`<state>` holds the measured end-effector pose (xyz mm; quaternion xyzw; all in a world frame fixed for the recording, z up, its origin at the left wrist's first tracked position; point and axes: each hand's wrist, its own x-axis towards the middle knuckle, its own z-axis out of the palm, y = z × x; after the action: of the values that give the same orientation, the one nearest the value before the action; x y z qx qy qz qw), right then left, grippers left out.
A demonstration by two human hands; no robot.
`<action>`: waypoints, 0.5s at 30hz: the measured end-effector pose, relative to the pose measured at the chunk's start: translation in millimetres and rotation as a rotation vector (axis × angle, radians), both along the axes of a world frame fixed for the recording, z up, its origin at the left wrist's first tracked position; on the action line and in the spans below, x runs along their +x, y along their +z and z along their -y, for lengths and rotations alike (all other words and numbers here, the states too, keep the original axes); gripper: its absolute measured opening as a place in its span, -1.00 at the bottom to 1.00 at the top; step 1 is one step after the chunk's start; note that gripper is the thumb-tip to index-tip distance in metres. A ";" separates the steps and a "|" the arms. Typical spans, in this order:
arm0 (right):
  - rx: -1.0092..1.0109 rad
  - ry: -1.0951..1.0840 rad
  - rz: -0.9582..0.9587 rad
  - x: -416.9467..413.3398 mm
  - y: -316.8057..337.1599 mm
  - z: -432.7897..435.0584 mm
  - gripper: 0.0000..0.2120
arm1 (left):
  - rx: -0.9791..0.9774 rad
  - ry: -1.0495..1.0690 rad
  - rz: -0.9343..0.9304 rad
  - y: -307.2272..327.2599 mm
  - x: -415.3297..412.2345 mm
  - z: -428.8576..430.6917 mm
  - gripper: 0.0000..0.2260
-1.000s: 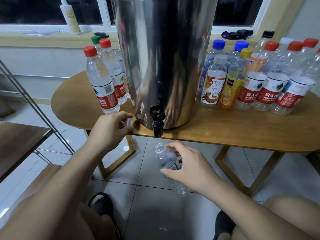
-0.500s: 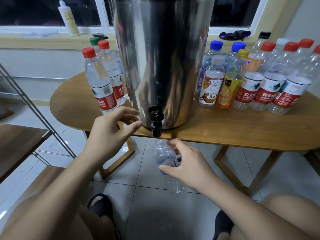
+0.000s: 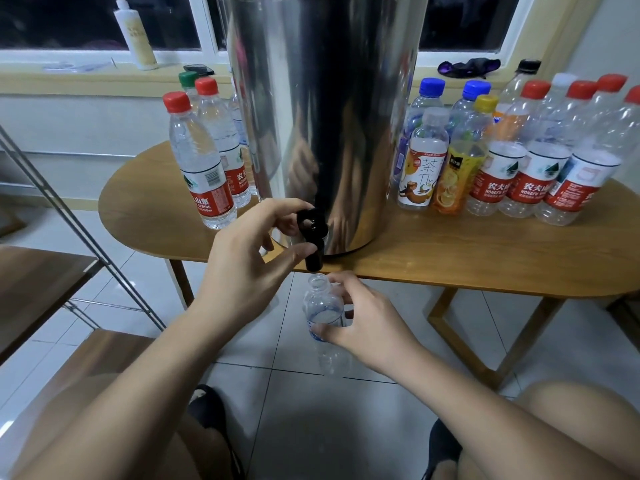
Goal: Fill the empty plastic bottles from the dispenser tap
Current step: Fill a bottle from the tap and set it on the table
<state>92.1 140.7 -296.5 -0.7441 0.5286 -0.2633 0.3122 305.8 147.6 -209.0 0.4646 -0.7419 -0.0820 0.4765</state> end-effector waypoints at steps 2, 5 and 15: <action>0.007 0.002 0.008 2.8 -1.8 1.3 -0.29 | -0.016 0.003 0.003 0.5 -1.2 1.8 -0.64; 0.011 0.005 0.011 6.4 -5.9 3.4 -0.32 | -0.031 -0.019 0.007 1.1 -2.7 1.3 -0.68; 0.010 0.007 0.026 9.3 -19.6 6.4 -0.30 | -0.143 0.034 0.090 -1.8 -5.2 -3.7 -0.76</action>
<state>101.5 134.3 -316.1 -0.7409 0.5233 -0.2691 0.3237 300.7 151.3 -210.8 0.4451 -0.7587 0.0002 0.4757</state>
